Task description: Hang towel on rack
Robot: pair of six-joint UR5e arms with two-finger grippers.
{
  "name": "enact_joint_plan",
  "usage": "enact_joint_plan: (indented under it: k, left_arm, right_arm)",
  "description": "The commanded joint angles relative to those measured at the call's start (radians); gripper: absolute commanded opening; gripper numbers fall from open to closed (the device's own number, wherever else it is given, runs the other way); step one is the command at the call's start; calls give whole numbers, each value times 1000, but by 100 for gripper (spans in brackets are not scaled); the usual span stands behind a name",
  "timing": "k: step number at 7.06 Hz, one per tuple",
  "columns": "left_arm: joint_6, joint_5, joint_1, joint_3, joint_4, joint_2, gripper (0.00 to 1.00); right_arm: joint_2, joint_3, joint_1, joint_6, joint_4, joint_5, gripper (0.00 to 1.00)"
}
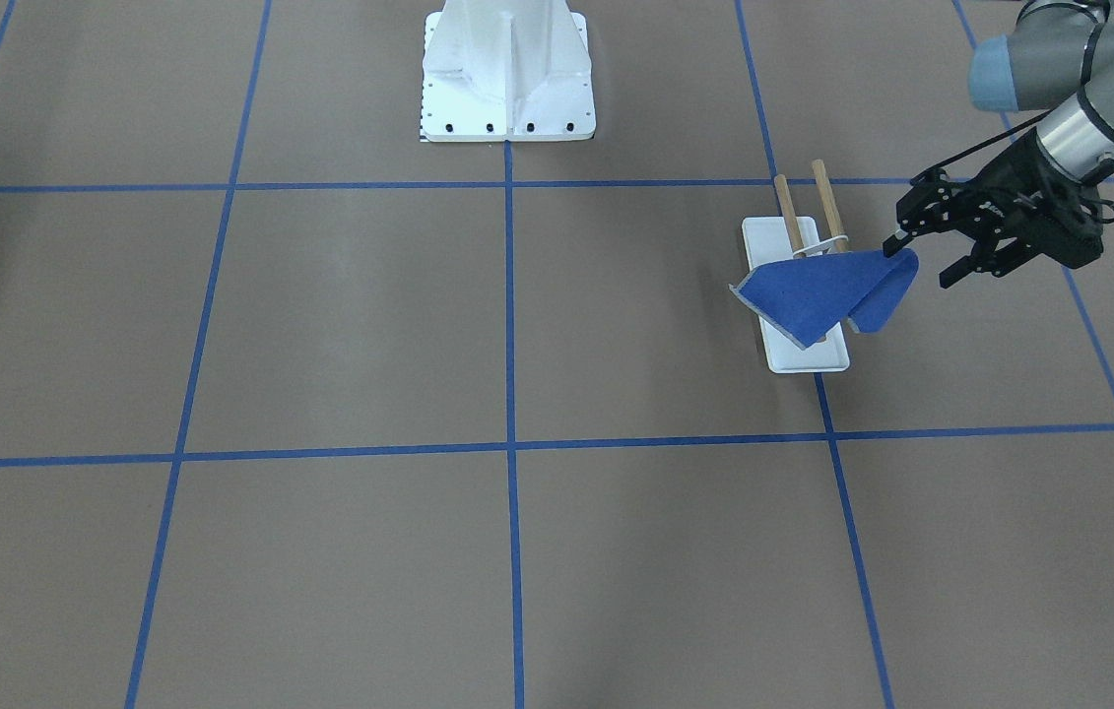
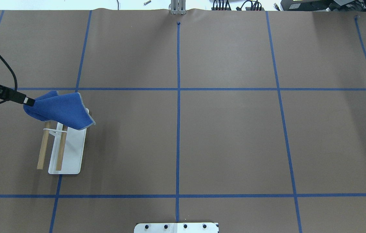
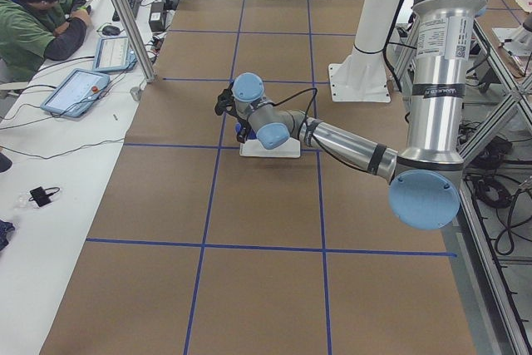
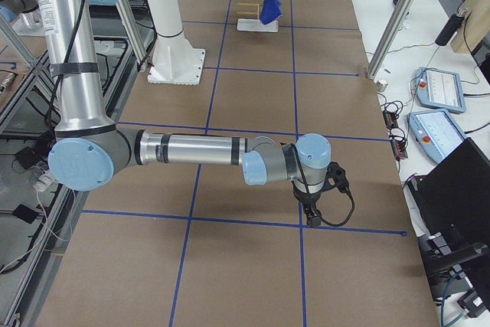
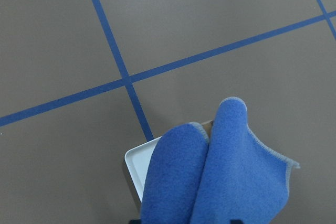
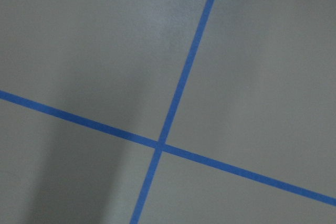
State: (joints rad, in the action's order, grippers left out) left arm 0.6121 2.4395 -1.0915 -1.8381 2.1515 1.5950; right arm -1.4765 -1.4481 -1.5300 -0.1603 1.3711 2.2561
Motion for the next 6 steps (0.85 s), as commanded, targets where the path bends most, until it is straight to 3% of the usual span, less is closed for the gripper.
enact_joint_plan:
  k: [1,3,4,6]
  left_arm:
    - [-209,38,-136,26,-138,-1,99]
    - [-639,10,-323,74,-411,3,99]
    - [-798,-52,-403,104,-492,5,99]
    - [-757,-124,-455,239,-496,-51,99]
  right_arm:
    - [-74,0,-22,-1,-9,-61,100]
    - [-110,-3,-64,-4,-21,-21,100]
    - [-101,-15,-67,-4,11,-3,100]
    - [-50,-63,-74,-7,193,-19,100]
